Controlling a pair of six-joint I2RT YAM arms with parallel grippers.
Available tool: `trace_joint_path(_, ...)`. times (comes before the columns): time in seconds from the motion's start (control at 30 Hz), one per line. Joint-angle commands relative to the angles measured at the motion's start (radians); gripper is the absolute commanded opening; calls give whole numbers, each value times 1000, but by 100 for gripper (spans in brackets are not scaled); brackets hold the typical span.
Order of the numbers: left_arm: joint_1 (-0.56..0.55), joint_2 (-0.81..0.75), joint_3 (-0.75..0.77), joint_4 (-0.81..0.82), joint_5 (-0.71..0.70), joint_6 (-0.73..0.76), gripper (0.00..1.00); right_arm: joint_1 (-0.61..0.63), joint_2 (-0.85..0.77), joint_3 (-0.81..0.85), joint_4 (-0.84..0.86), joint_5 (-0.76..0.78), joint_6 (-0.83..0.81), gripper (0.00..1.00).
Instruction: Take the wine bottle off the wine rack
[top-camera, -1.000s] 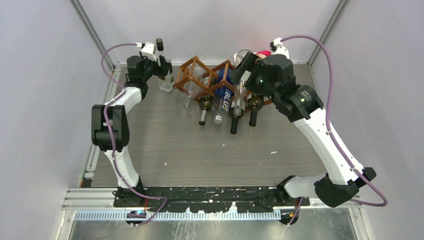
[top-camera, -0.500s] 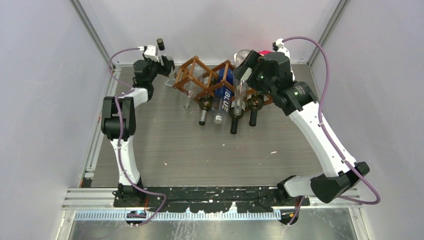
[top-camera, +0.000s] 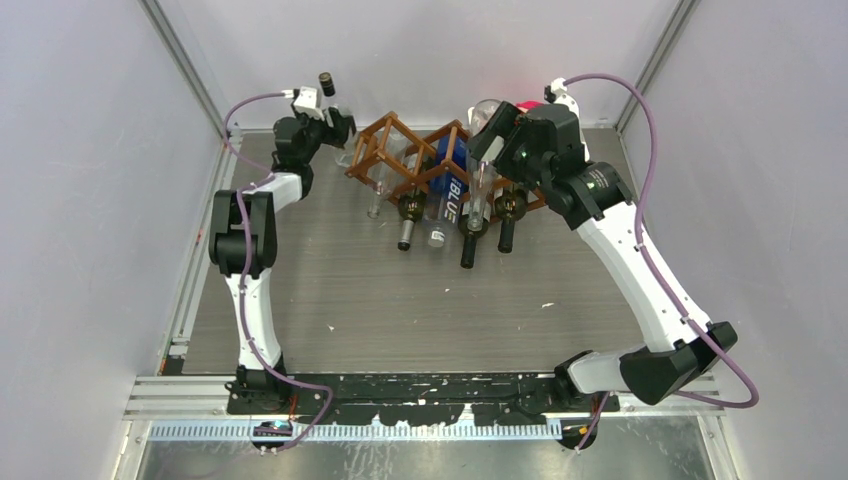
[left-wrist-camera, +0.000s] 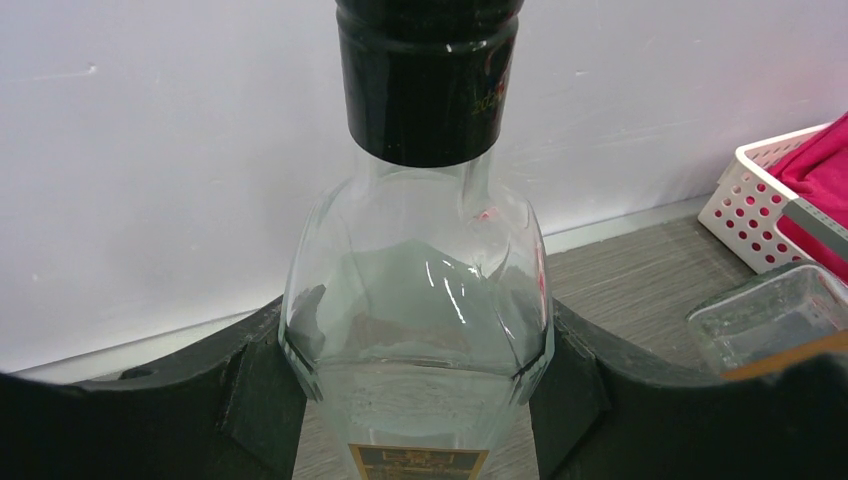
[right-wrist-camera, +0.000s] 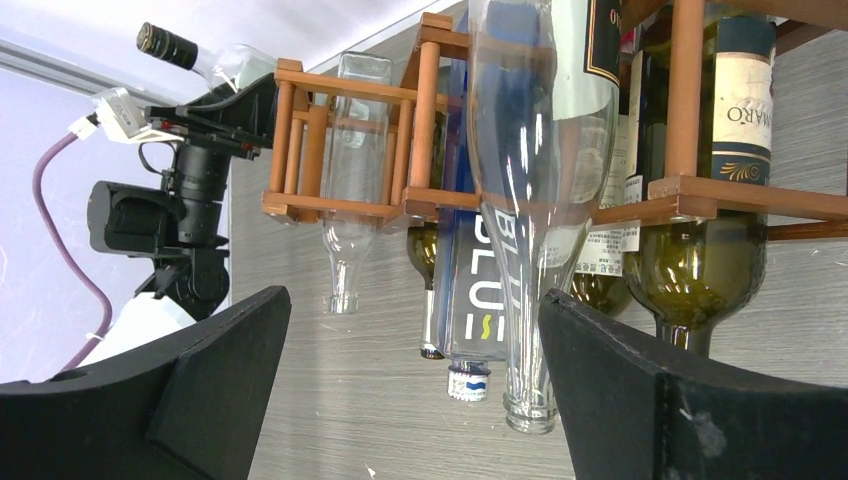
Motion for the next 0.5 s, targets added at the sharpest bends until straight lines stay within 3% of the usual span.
trace_joint_path(0.0, -1, -55, 13, 197, 39, -16, 33, -5, 3, 1, 40, -8, 0, 100)
trace_joint_path(0.2, -1, -55, 3, 144, 60, 14, 37, -7, -11, -11, 41, -2, 5, 100)
trace_joint_path(0.3, -1, -62, -10, 123, 76, 37, 45, -8, -20, -22, 41, 1, 6, 100)
trace_joint_path(0.33, -1, -66, -18, 121, 78, 43, 53, -7, -23, -24, 41, 4, 7, 100)
trace_joint_path(0.4, -1, -81, -32, 94, 81, 66, 90, -7, -24, -29, 38, 8, 8, 100)
trace_joint_path(0.43, -1, -97, -37, 67, 81, 84, 98, -8, -21, -29, 32, 10, 8, 100)
trace_joint_path(0.47, 0, -112, -41, 33, 84, 106, 99, -7, -19, -26, 25, 14, 10, 100)
